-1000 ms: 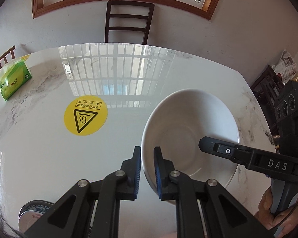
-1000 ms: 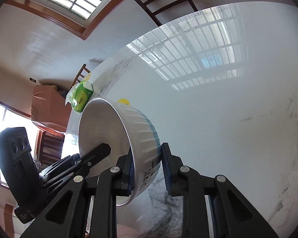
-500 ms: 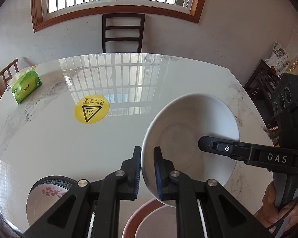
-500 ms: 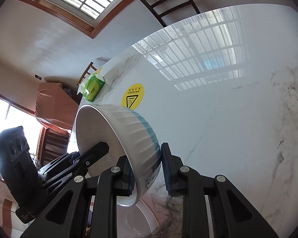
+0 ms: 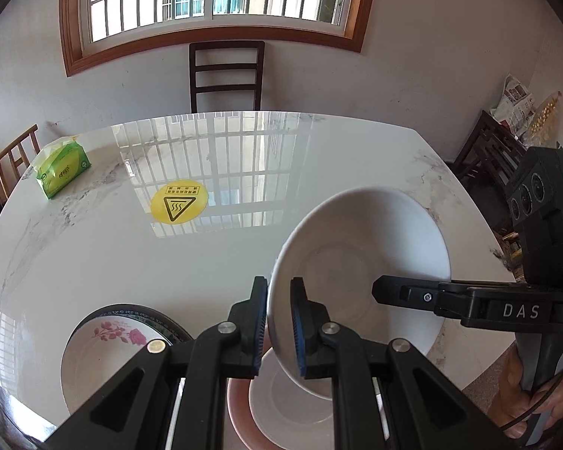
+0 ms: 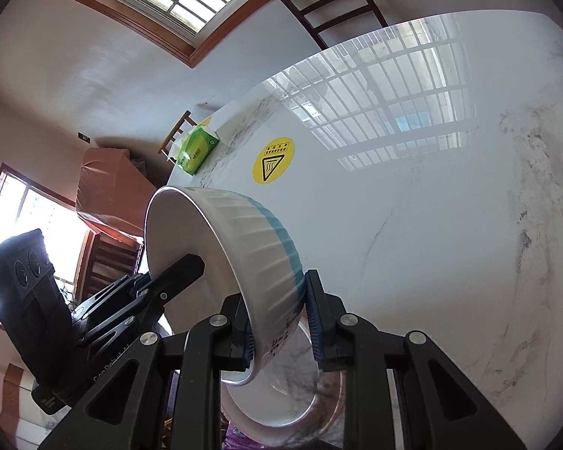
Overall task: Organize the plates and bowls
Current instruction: 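Carry the blue-banded bowl over the nested bowls and lower it in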
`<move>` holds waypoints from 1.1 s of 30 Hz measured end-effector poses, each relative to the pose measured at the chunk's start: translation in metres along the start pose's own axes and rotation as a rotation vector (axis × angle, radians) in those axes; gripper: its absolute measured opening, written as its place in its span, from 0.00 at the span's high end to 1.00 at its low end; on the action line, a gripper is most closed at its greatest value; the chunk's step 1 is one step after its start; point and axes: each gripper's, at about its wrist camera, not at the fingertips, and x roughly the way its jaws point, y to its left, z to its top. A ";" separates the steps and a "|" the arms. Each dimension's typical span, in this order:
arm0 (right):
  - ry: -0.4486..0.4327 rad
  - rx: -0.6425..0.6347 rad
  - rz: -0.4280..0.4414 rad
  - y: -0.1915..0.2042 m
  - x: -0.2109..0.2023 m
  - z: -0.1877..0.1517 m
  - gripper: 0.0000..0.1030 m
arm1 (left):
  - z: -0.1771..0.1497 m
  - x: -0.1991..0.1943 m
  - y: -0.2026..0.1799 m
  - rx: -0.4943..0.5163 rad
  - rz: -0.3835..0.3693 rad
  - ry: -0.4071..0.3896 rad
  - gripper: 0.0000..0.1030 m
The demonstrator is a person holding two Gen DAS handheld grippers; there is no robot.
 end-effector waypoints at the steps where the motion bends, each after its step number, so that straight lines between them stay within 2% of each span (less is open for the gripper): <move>1: 0.002 0.001 0.001 0.001 -0.001 -0.003 0.78 | -0.002 -0.002 -0.001 0.003 -0.001 -0.001 0.87; 14: 0.025 -0.001 -0.002 0.006 -0.003 -0.035 0.78 | -0.035 -0.019 -0.003 0.020 -0.016 0.007 0.87; 33: 0.049 -0.013 -0.026 0.011 0.000 -0.058 0.78 | -0.056 -0.025 -0.001 0.015 -0.020 0.029 0.87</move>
